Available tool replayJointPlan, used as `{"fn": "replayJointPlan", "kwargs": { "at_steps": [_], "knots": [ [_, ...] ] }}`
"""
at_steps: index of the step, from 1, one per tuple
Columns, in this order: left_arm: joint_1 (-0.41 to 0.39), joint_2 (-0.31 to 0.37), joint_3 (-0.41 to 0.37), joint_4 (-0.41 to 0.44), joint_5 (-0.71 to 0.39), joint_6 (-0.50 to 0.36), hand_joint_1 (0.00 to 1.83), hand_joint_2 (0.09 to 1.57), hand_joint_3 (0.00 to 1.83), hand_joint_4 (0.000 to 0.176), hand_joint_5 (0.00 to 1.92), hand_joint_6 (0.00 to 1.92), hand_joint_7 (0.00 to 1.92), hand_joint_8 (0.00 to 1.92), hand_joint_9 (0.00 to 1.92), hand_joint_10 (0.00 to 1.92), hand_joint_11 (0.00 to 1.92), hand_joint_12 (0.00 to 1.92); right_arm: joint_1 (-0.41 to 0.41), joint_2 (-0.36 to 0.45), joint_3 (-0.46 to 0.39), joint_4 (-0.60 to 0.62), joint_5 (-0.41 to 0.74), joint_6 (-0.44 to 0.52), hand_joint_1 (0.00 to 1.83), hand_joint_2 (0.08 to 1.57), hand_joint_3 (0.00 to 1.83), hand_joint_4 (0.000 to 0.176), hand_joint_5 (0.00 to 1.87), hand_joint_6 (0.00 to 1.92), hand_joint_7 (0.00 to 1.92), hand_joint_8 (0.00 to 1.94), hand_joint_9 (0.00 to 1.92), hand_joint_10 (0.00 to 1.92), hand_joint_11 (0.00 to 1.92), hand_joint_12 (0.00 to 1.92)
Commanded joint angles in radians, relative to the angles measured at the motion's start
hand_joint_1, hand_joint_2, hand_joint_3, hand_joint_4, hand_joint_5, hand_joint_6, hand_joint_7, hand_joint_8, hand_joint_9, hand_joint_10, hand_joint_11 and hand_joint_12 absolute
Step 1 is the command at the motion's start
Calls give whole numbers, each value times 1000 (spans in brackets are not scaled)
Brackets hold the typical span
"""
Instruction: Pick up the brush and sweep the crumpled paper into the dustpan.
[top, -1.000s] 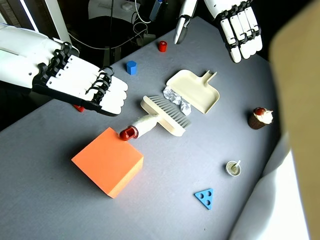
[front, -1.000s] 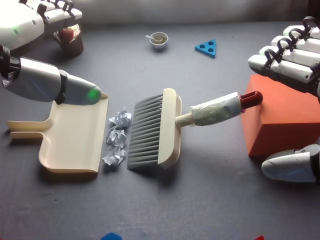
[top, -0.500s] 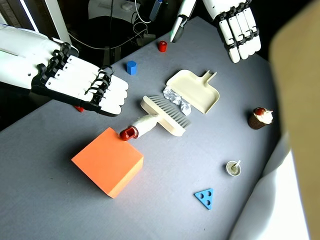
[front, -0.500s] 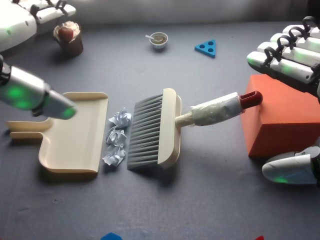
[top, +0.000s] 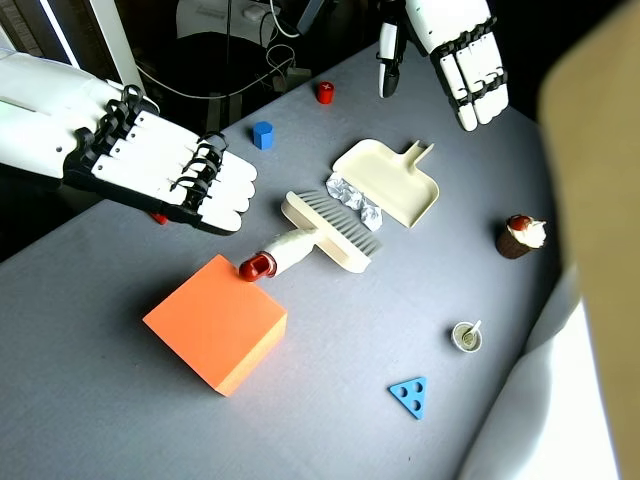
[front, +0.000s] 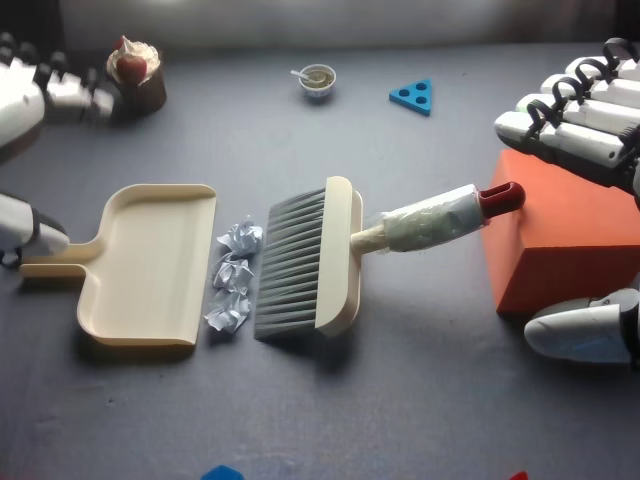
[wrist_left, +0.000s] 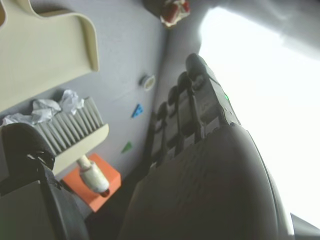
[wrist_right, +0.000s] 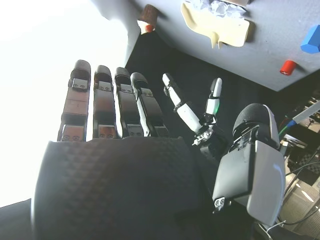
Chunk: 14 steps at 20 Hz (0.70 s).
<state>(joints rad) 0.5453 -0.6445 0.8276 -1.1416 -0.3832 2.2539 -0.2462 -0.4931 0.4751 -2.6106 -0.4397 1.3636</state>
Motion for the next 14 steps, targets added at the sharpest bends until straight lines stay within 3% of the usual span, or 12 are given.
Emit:
{"fn": "replayJointPlan", "kwargs": {
  "at_steps": [1,3,4,5,6,10,13,14],
  "knots": [
    [-4,-3,0,34,-83,3,867,1010,1,64,499,5,332,1,314,0,139,542,17,9,-1,-20,-104,1,0,934,7,0,57,2,78,0,71,0,73,24],
    [29,-11,5,24,-87,0,824,1038,4,87,546,8,334,0,303,0,113,622,17,9,-1,-20,-104,1,0,947,9,0,73,8,89,5,80,4,90,29],
    [39,-16,9,27,-86,-12,829,1043,0,87,567,1,341,0,323,0,94,666,17,9,-1,-20,-104,1,0,946,7,0,66,4,76,0,67,0,78,23],
    [56,-22,16,44,-89,-39,868,1041,0,70,600,10,359,6,334,2,79,670,17,9,-1,-20,-104,1,0,951,8,0,81,9,96,8,86,8,89,27],
    [69,-28,20,61,-98,-62,852,1042,0,82,601,8,376,11,344,5,71,669,17,9,-1,-20,-104,1,0,951,7,0,73,4,94,6,85,7,84,24],
    [113,-59,42,96,-156,-141,826,1048,2,100,604,6,413,15,370,12,65,677,17,9,-1,-20,-104,0,3,965,7,0,61,9,80,9,90,12,107,31],
    [145,-82,60,99,-193,-169,857,1045,0,79,619,8,395,1,350,0,60,680,17,9,-1,-20,-104,-1,0,960,3,0,62,6,89,8,91,8,107,28],
    [152,-86,62,99,-202,-176,869,1043,0,80,626,9,407,5,353,2,84,693,17,9,-1,-20,-104,-2,0,968,6,0,58,3,82,4,81,3,102,25]
  ]
}}
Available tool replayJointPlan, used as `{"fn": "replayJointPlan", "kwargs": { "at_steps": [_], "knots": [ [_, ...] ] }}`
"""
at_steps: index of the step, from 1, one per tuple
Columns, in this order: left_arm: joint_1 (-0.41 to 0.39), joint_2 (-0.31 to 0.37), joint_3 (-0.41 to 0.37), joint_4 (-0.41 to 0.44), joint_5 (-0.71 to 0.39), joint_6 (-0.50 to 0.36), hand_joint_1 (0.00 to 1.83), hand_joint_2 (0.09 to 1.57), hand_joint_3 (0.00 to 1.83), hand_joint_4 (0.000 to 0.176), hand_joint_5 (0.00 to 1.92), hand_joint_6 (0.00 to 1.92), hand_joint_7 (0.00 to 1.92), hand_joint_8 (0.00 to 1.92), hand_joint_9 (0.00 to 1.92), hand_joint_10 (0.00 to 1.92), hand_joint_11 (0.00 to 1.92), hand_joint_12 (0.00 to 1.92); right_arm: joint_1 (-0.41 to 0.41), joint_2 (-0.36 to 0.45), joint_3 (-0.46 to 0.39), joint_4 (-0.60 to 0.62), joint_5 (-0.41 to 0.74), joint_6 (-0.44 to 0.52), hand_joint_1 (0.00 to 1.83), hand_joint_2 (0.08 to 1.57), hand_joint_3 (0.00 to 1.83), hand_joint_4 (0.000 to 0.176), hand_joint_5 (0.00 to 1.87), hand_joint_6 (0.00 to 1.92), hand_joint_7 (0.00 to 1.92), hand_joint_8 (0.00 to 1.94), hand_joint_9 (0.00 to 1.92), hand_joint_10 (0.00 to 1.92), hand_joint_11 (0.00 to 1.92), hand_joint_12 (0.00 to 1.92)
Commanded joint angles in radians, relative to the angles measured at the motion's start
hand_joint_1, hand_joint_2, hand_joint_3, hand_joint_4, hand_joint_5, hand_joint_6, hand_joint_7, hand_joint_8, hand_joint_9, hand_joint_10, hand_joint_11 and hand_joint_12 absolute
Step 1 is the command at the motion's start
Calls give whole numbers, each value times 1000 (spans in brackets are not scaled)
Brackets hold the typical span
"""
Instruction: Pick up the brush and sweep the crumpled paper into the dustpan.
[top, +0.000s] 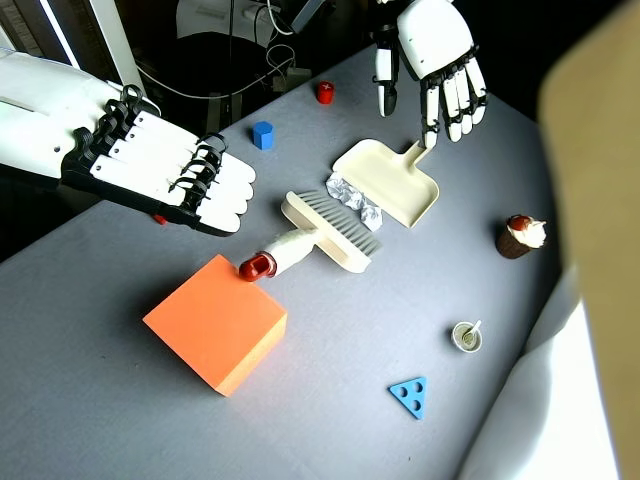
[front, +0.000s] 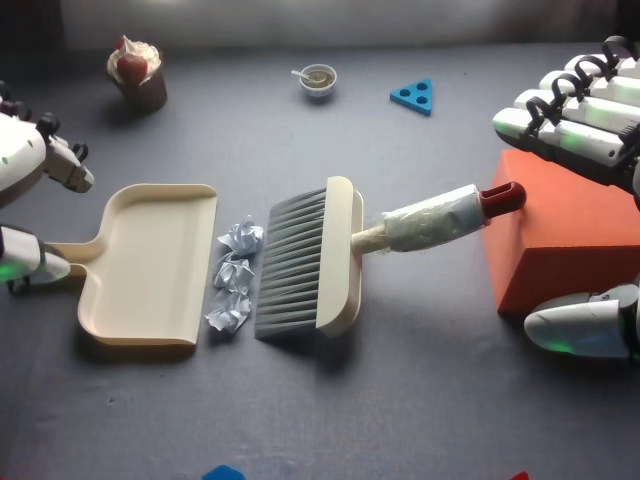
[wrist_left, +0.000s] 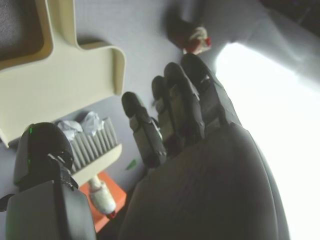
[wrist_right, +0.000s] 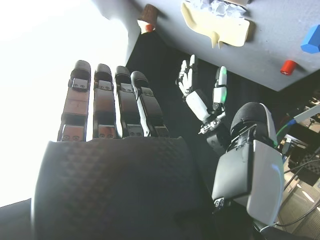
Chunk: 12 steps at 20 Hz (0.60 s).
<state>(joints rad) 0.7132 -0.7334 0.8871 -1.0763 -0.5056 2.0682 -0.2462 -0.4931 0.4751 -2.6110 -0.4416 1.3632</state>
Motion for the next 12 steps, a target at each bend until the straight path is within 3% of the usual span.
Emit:
{"fn": "replayJointPlan", "kwargs": {
  "at_steps": [1,4,7,9,10,11,12],
  "knots": [
    [3,-6,6,33,-97,-8,893,1038,0,80,639,11,425,10,357,3,106,700,17,9,-1,-19,-102,-2,0,964,4,0,41,0,68,0,71,0,94,21],
    [59,-32,14,43,-148,-67,898,1033,0,76,634,0,391,0,351,0,104,648,17,9,-1,-19,-102,-4,0,974,5,0,55,12,85,13,91,13,119,29],
    [93,-60,20,50,-176,-97,923,1040,2,57,625,0,391,1,344,0,94,646,17,9,0,-19,-102,-7,0,971,2,0,67,12,96,13,106,14,139,35],
    [109,-78,24,50,-199,-109,937,1030,0,63,646,8,413,8,360,7,92,653,17,9,0,-19,-102,-7,0,969,1,0,73,12,93,9,98,8,136,32],
    [117,-87,28,50,-211,-118,951,1023,0,57,662,1,428,1,361,2,90,691,17,9,0,-19,-102,-8,0,975,3,0,73,10,89,6,92,5,129,29],
    [125,-94,32,52,-224,-129,923,1032,4,77,659,0,435,2,372,5,91,698,17,9,0,-19,-103,-9,0,970,1,0,59,4,72,0,74,0,115,22],
    [132,-101,38,56,-232,-137,916,1036,6,73,661,1,439,3,389,11,78,695,17,9,0,-19,-103,-9,0,978,4,0,56,2,63,0,67,0,116,22]
  ]
}}
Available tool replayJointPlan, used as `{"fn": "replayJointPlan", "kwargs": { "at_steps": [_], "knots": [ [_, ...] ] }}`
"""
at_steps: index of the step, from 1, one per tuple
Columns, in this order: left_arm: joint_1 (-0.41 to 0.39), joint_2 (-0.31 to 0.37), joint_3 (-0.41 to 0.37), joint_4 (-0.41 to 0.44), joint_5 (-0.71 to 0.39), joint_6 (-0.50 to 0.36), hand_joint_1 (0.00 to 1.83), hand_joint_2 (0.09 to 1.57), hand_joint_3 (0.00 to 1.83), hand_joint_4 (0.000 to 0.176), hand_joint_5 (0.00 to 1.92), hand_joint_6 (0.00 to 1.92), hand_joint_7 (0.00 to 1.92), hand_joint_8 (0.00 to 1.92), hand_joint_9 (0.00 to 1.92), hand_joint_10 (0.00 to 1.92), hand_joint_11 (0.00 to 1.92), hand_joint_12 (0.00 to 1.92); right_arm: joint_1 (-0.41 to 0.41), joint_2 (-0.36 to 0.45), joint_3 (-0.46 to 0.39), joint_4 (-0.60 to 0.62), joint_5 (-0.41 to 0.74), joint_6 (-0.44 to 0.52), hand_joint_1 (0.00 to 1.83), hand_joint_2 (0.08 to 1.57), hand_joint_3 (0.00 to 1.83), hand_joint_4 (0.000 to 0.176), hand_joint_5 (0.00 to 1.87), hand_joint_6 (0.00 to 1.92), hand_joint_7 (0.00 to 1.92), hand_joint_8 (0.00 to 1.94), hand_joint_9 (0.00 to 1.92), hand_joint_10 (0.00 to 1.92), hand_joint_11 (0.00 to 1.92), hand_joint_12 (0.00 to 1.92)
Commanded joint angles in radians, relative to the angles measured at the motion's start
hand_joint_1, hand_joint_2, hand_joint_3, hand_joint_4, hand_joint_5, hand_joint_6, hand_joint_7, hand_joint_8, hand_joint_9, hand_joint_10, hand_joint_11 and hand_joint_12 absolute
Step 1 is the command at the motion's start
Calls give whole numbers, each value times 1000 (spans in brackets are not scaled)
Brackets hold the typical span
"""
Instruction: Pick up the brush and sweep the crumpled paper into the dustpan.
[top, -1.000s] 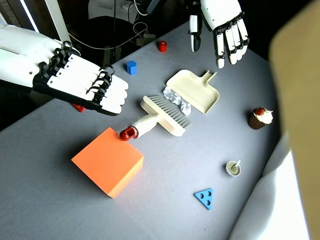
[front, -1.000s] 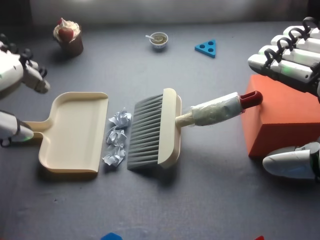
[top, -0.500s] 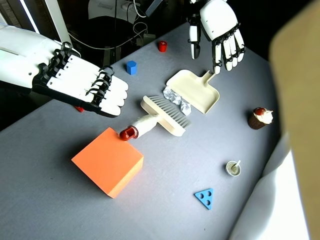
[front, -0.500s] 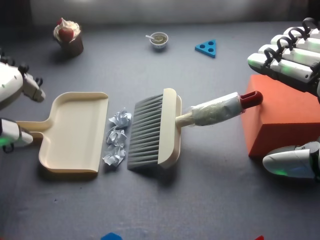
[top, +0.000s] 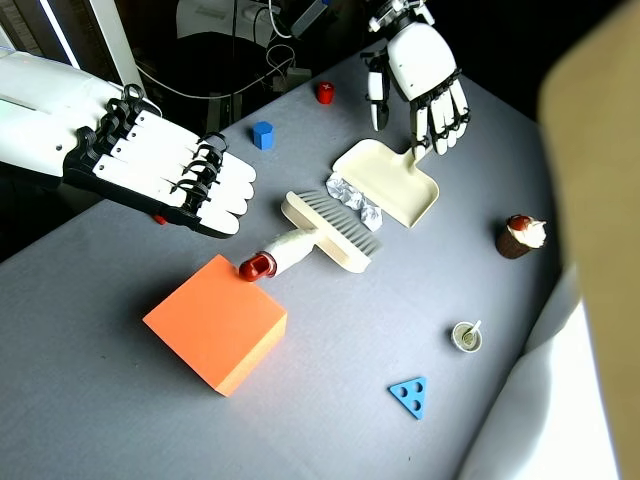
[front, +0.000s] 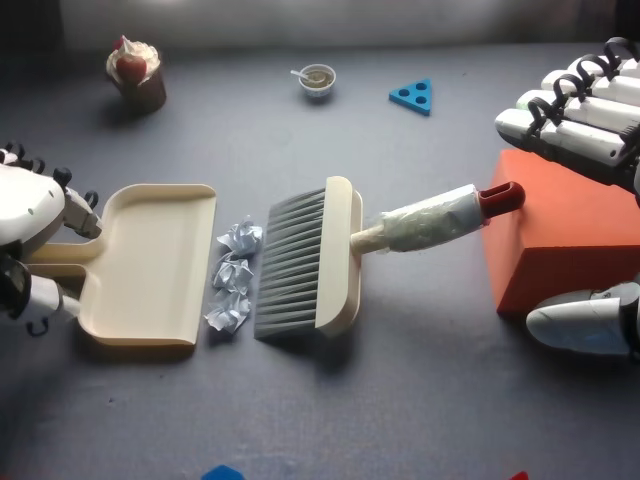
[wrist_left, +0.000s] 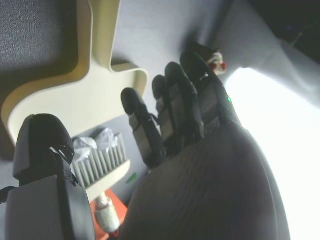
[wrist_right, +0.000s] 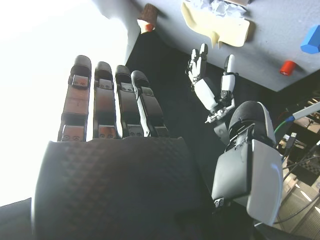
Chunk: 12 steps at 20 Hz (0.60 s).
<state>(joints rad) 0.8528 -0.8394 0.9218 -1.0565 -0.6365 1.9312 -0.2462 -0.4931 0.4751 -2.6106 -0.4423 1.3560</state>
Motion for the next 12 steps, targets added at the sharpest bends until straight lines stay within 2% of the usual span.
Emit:
{"fn": "replayJointPlan", "kwargs": {
  "at_steps": [1,2,3,4,6,8,9,10,12],
  "knots": [
    [-3,-3,11,38,-103,-4,912,1034,4,76,659,0,436,1,404,17,74,693,17,9,0,-20,-102,-3,0,981,5,0,48,0,58,0,66,0,116,22],
    [1,-9,20,42,-99,-8,895,1032,3,84,648,0,439,2,417,19,88,701,17,9,0,-20,-102,-4,0,983,5,0,30,0,34,0,39,0,87,9],
    [6,-13,25,44,-100,-13,892,1033,3,83,653,3,440,2,411,15,97,706,17,9,0,-20,-102,-4,0,998,10,0,43,6,53,9,61,10,112,19],
    [11,-17,30,48,-105,-21,854,1048,8,95,635,1,420,0,390,5,80,703,17,9,0,-20,-102,-4,0,1009,14,0,41,5,53,8,66,12,113,19],
    [18,-22,40,49,-110,-30,901,1028,0,83,670,13,463,16,403,8,77,701,17,9,0,-20,-102,-5,0,1014,13,0,53,9,71,14,79,15,112,18],
    [20,-31,55,47,-118,-35,890,1032,0,81,661,6,481,16,411,8,74,695,17,9,0,-20,-102,-5,0,1022,3,0,68,1,94,3,99,5,122,17],
    [20,-35,62,46,-118,-35,881,1025,0,89,673,3,502,6,434,6,114,699,17,9,0,-20,-103,-5,0,1024,3,0,50,0,69,0,76,0,117,14],
    [20,-41,69,45,-118,-39,886,1030,2,82,673,1,507,4,448,9,103,691,17,9,0,-20,-103,-5,0,1021,1,0,55,3,71,3,81,4,129,19],
    [20,-52,82,45,-118,-42,876,1026,0,91,683,3,514,4,460,10,145,707,17,9,0,-20,-103,-6,0,1017,0,0,66,7,81,6,90,7,118,13]
  ]
}}
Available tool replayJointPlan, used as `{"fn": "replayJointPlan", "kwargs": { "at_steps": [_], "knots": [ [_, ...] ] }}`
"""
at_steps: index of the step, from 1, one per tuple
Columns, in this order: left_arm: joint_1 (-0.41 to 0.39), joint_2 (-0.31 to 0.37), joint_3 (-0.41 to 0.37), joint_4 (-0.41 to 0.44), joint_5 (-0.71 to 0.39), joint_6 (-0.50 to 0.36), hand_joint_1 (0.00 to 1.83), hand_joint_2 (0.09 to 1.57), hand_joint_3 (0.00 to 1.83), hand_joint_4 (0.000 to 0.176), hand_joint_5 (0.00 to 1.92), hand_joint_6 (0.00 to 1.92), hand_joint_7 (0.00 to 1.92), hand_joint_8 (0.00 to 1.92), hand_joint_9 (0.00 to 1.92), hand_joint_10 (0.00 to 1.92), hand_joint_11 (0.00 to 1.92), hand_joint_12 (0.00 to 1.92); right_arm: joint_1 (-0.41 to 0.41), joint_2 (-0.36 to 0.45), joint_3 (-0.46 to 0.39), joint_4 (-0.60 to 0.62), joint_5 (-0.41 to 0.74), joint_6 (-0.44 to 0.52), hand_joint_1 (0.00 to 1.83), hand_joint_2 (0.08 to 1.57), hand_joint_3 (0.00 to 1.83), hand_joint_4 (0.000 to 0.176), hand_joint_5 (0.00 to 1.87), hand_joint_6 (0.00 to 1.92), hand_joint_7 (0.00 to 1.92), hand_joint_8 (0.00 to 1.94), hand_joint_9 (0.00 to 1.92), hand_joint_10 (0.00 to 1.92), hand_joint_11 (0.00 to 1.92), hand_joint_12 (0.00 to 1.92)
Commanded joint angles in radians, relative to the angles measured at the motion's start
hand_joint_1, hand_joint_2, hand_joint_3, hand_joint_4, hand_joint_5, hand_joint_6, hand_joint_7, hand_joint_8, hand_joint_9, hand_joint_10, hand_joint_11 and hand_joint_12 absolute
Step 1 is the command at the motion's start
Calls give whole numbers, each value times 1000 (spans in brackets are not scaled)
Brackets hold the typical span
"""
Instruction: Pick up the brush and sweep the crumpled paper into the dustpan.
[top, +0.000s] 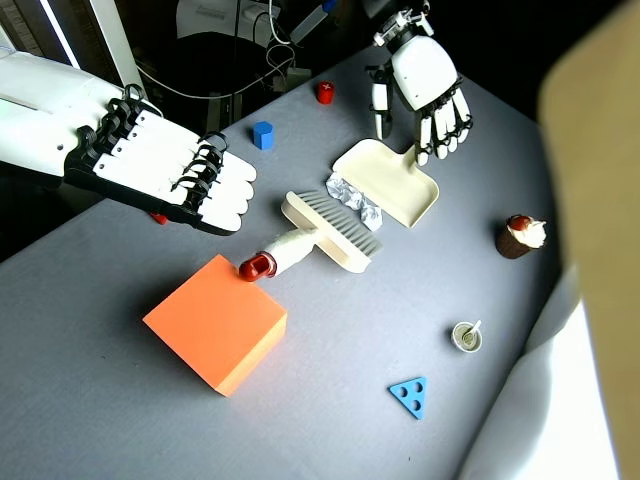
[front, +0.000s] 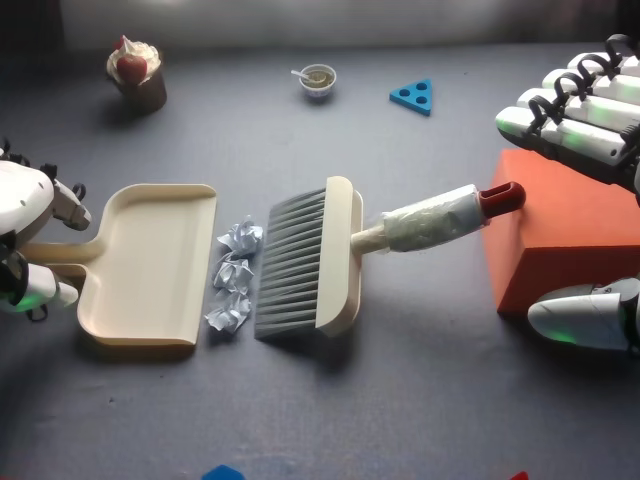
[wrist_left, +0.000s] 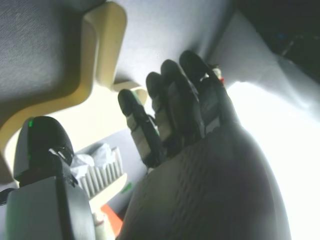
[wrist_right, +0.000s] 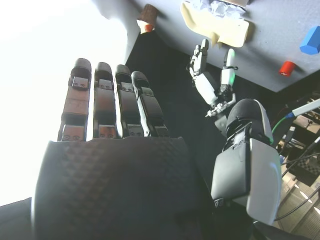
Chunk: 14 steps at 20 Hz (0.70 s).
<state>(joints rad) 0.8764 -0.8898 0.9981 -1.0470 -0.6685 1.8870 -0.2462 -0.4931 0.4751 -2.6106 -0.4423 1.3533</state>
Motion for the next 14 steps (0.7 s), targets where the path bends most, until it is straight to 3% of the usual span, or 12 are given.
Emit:
{"fn": "replayJointPlan", "kwargs": {
  "at_steps": [1,4,10,14],
  "knots": [
    [-4,-8,12,35,-85,2,882,1022,0,92,688,4,510,2,460,9,156,707,17,9,0,-20,-103,-3,0,1014,0,0,66,7,83,7,97,9,121,14],
    [1,-16,19,36,-88,2,898,1023,1,84,671,0,485,0,427,1,131,700,17,9,1,-20,-103,-4,0,1021,1,0,82,10,100,11,104,9,135,19],
    [24,-32,27,43,-103,-11,892,1016,0,106,676,5,469,5,415,4,120,709,17,9,1,-20,-103,-6,0,1029,4,0,88,5,109,6,118,8,153,24],
    [45,-56,45,54,-115,-37,886,1019,0,100,671,2,457,0,418,2,118,712,17,9,1,-20,-103,-7,0,1028,1,0,73,9,96,10,105,9,148,20]
  ]
}}
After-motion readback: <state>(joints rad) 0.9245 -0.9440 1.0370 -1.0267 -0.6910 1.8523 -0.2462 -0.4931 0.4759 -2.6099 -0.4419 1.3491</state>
